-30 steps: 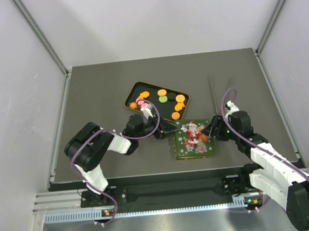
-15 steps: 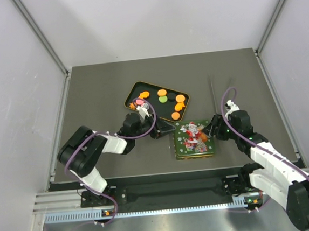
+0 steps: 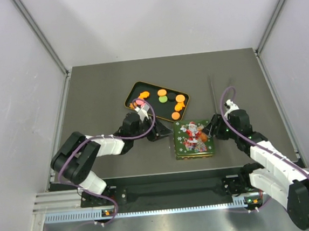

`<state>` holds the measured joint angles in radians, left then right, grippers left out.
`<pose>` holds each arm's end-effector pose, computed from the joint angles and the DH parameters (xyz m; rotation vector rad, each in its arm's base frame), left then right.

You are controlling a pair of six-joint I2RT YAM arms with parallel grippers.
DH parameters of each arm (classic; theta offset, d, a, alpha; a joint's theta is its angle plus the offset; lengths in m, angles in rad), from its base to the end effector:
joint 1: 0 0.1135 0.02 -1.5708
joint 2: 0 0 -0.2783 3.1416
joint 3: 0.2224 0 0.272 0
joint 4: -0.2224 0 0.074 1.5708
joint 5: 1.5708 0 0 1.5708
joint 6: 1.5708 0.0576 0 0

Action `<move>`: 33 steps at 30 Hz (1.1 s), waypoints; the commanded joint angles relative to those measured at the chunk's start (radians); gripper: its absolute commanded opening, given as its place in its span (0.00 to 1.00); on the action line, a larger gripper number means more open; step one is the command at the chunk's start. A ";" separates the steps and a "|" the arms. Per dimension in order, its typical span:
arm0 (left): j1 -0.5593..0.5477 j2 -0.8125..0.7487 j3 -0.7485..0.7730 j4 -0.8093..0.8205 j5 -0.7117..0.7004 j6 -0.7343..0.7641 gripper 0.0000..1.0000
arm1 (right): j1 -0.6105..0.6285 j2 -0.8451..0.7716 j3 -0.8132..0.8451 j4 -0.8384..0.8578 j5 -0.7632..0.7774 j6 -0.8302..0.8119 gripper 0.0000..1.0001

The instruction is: Pack the cookies

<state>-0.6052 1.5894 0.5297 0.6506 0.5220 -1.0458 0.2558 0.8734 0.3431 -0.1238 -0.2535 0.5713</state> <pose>0.2476 -0.2062 0.1404 -0.1070 2.2885 -1.4972 0.1932 0.0655 0.1654 0.2183 2.2914 0.7236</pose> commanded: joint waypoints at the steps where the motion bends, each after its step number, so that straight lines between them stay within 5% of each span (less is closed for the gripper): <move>1: -0.010 -0.048 0.041 -0.101 -0.020 0.101 0.54 | 0.022 0.004 0.062 0.007 0.033 -0.016 0.60; 33: -0.149 0.057 0.110 -0.160 -0.126 0.144 0.54 | 0.180 0.145 0.165 -0.051 0.171 -0.036 0.62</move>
<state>-0.7284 1.6218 0.6205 0.4675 0.4191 -0.9047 0.3946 1.0077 0.4561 -0.1841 -0.0986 0.5537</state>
